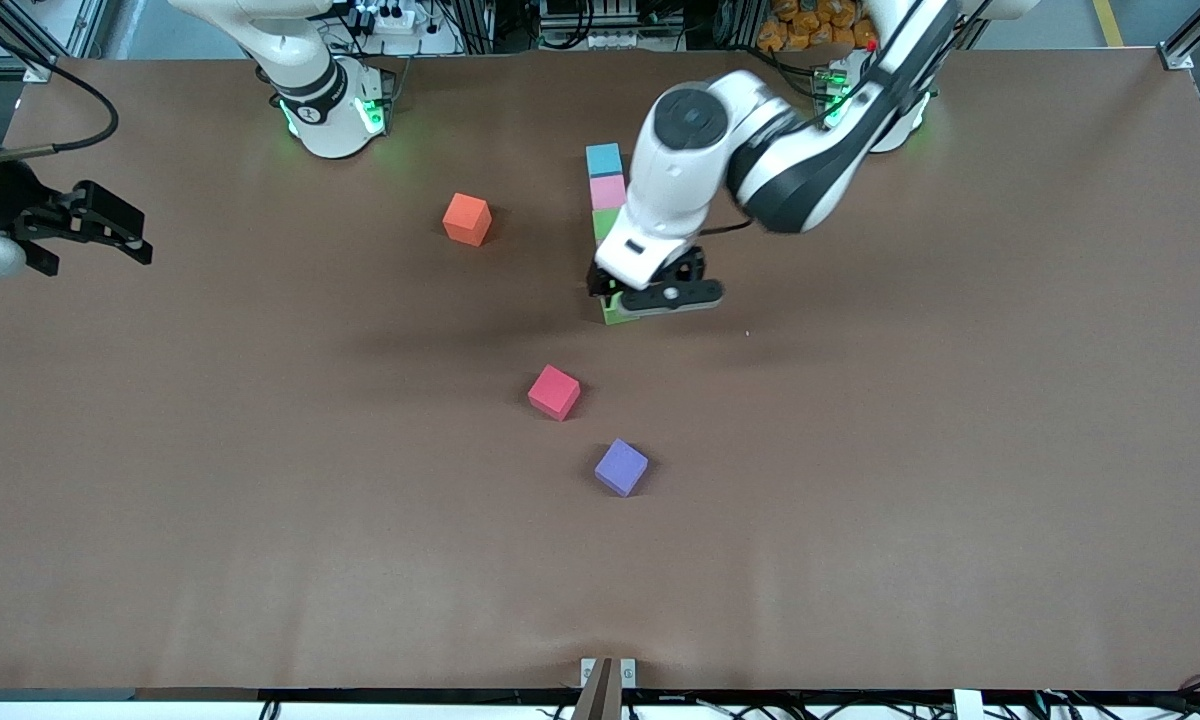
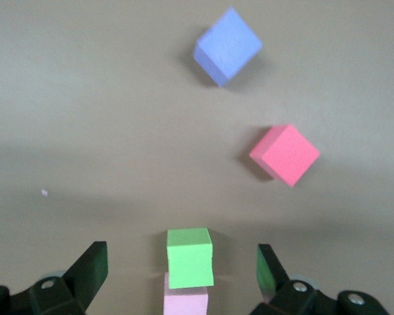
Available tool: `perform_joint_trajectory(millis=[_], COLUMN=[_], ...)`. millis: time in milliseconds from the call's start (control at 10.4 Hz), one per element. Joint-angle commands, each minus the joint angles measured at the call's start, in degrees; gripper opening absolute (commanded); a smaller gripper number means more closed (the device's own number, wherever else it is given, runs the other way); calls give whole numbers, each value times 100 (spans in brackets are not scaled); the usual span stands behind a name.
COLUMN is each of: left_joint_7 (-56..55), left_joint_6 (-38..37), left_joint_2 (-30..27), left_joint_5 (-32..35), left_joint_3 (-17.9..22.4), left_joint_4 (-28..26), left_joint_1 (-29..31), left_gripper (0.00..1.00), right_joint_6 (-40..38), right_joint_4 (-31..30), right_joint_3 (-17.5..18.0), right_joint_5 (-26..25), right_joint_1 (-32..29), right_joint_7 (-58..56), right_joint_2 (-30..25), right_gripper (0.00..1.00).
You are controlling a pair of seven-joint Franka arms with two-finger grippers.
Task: Arrange blocks into number 1
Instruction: 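Lower the green cube at the line's end and open the left gripper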
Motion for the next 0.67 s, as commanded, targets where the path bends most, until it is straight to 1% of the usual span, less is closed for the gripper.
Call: perform_joint_trajectory(millis=[0,193,289,385,578], left_joint_7=[777,1805,2271,2641,2742], left_joint_6=[-538,-996,-1198,-1461,-1814], left_joint_2=[-683,-1097,-1325,-1545,-1871], left_joint_5=[40,-468,-662,-864,-927], left_joint_3=[20,116,230,431,818], left_joint_4=[-51,38,38,38,73], left_joint_1=[357,708,884,912,903], left_gripper=[100,100,100,100,100], right_joint_6=[-119,-119,-101,-75,-57], right_joint_4=[77,77,77,77,77], right_joint_3=[78,87,87,87,113], right_joint_5=[70,123,123,123,123], right_joint_1=[-147,-244,-244,-244,-209], right_joint_7=[60,42,42,42,77], right_joint_2=[-113,-113,-113,-96,-95], right_gripper=[100,100,100,100,100])
